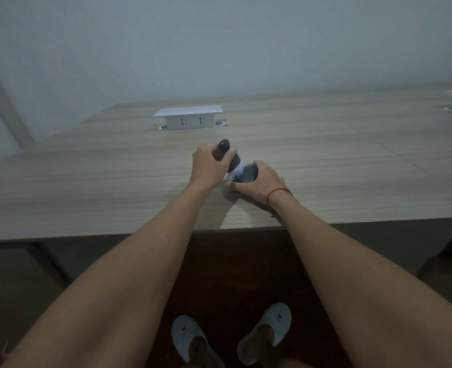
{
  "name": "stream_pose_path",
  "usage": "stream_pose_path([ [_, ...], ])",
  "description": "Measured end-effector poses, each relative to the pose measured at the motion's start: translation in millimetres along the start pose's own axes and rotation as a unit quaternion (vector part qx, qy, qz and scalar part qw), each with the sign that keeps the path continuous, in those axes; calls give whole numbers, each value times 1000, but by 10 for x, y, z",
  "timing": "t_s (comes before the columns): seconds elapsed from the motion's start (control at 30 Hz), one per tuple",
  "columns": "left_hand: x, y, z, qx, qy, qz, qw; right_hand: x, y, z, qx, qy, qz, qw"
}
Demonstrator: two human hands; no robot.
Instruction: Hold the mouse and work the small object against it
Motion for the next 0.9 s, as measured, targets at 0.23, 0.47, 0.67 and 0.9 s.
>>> stream_pose_path([
  [0.23,-45,19,-43,-14,-36,2,999,3,2,17,-26,-35,-1,999],
  [0.47,0,-22,114,-51,-72,32,996,17,-7,35,-40,-50,-1,998],
  [0.67,80,-82,55,-16,-65,49,997,21,-31,36,-48,-66,-8,997],
  [0.9,-12,-60,223,-68,-116,37,990,16,-32,35,-44,-70,-17,996],
])
Point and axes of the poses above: each hand's wrist, its own y-axis away from the middle knuckle, its own z-axis out of the palm, x = y × z, the point moved 9 cm from there along -y, towards the middle knuckle, and after that the axes turned 3 degrees about -x, right-handed, at the moved point
